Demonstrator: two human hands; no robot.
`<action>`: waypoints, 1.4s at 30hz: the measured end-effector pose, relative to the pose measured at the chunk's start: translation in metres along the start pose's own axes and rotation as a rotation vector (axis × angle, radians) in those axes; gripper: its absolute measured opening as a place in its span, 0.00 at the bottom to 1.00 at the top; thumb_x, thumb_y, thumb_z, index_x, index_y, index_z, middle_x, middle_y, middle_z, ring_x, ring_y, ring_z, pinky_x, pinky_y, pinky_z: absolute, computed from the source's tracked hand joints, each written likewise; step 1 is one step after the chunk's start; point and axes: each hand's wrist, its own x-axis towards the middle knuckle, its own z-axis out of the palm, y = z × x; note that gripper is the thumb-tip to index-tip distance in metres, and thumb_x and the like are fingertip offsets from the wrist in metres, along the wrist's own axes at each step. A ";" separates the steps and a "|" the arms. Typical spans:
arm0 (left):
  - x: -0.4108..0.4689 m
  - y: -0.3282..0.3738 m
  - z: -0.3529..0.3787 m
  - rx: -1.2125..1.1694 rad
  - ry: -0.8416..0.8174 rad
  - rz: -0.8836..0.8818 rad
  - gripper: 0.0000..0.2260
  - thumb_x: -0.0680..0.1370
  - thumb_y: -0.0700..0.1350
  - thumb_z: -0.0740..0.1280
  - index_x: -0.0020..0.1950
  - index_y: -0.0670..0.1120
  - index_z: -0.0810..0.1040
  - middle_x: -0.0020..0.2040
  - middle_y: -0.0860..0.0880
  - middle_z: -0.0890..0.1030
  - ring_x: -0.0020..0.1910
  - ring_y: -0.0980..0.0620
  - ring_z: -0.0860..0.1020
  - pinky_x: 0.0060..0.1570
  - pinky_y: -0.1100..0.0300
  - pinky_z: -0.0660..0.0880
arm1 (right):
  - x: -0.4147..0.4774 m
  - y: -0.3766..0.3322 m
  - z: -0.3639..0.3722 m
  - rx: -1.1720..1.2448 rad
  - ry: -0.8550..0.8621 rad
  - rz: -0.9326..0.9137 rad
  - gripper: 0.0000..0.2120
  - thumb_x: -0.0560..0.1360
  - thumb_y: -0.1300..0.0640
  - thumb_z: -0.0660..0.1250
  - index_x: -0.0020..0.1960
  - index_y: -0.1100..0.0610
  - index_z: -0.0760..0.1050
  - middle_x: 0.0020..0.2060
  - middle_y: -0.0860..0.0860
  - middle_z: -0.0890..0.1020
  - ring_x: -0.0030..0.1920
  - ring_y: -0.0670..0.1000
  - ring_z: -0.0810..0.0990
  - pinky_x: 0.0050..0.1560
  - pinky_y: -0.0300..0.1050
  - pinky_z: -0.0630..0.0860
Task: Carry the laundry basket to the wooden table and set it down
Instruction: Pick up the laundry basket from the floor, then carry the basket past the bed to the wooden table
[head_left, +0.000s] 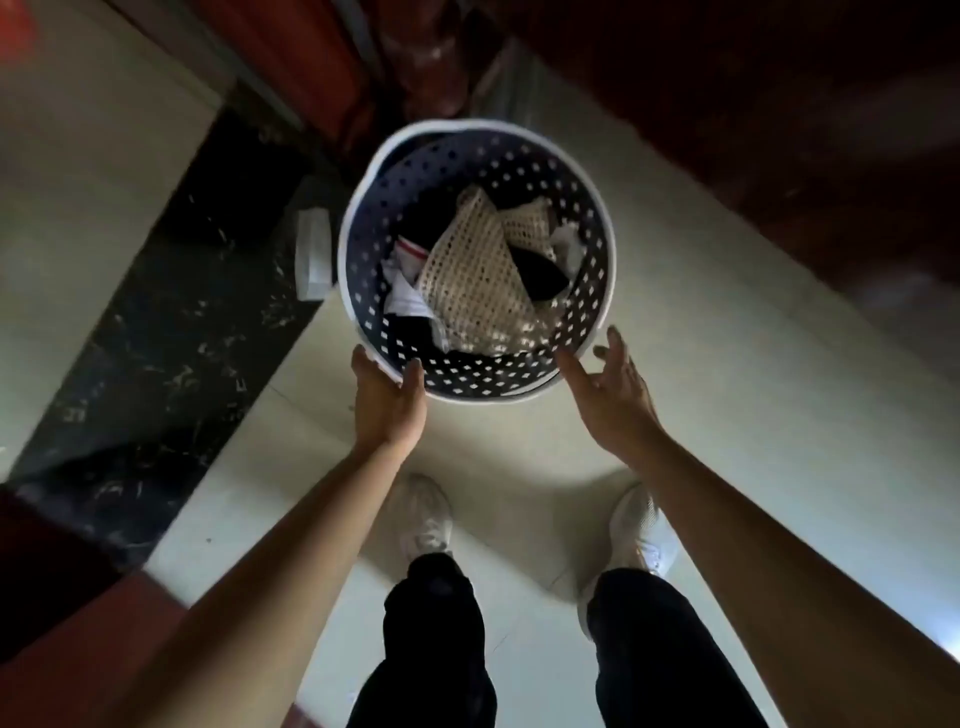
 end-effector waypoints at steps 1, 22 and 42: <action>0.006 -0.002 0.006 -0.017 0.009 -0.003 0.28 0.81 0.45 0.66 0.76 0.35 0.60 0.72 0.35 0.74 0.68 0.35 0.75 0.65 0.47 0.72 | 0.011 0.002 0.007 0.037 0.015 0.019 0.40 0.81 0.38 0.62 0.84 0.56 0.53 0.79 0.57 0.69 0.72 0.59 0.76 0.70 0.51 0.69; -0.256 0.063 -0.202 -0.169 0.005 -0.128 0.21 0.78 0.39 0.66 0.71 0.40 0.69 0.67 0.39 0.78 0.65 0.38 0.77 0.62 0.49 0.73 | -0.279 -0.079 -0.133 0.295 -0.110 0.076 0.17 0.75 0.59 0.67 0.63 0.50 0.79 0.51 0.54 0.89 0.48 0.55 0.90 0.49 0.55 0.88; -0.494 0.219 -0.388 -0.266 -0.112 0.523 0.21 0.76 0.34 0.61 0.66 0.48 0.78 0.58 0.42 0.83 0.57 0.40 0.81 0.57 0.44 0.78 | -0.622 -0.125 -0.267 0.644 0.443 -0.177 0.19 0.78 0.56 0.69 0.66 0.40 0.79 0.50 0.43 0.87 0.51 0.47 0.85 0.50 0.46 0.79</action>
